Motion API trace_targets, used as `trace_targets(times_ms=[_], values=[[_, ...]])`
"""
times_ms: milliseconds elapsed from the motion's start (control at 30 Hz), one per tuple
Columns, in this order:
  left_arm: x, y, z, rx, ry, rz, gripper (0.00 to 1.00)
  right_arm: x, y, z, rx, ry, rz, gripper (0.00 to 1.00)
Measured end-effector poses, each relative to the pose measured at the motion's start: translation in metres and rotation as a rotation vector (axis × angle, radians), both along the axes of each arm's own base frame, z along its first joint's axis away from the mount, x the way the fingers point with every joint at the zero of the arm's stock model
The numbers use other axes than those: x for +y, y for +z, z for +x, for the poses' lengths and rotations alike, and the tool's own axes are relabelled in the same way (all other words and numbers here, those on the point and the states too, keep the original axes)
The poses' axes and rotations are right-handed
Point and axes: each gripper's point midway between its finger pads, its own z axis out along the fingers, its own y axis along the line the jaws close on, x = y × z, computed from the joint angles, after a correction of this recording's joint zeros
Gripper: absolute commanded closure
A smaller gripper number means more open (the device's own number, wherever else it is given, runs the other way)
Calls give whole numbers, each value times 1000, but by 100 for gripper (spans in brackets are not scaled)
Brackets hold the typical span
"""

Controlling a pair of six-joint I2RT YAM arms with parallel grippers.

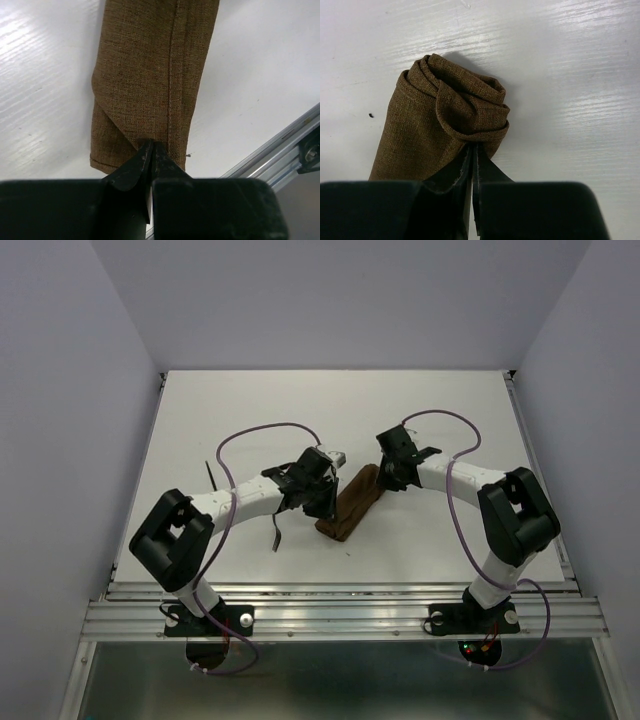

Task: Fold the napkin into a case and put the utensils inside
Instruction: Smooth out the smaller rectangle-folded napkin at the center of the board.

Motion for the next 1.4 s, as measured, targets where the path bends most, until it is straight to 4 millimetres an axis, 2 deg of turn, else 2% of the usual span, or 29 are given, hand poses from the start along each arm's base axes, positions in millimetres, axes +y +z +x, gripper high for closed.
trace_targets(times_ms=[200, 333, 500, 667, 1033, 1233, 1400], values=[[-11, -10, -14, 33, -33, -36, 92, 2, 1, 0, 3, 5, 9, 95], [-19, -25, -16, 44, -46, -35, 94, 4, 1, 0, 4, 9, 17, 82], [-22, -42, -16, 66, -47, -22, 94, 5, 1, -1, 6, 13, 21, 85], [-25, -42, -14, 57, -53, -33, 94, 5, 2, 0, 5, 15, 20, 98], [-27, -41, -13, 30, -80, -33, 94, 12, 9, 10, -13, 27, 34, 99], [-25, -41, -12, 17, -85, -25, 93, 15, -7, 16, 18, 25, 18, 99], [-20, -24, -9, -12, -80, -5, 87, 19, -7, 24, 3, 24, 27, 99]])
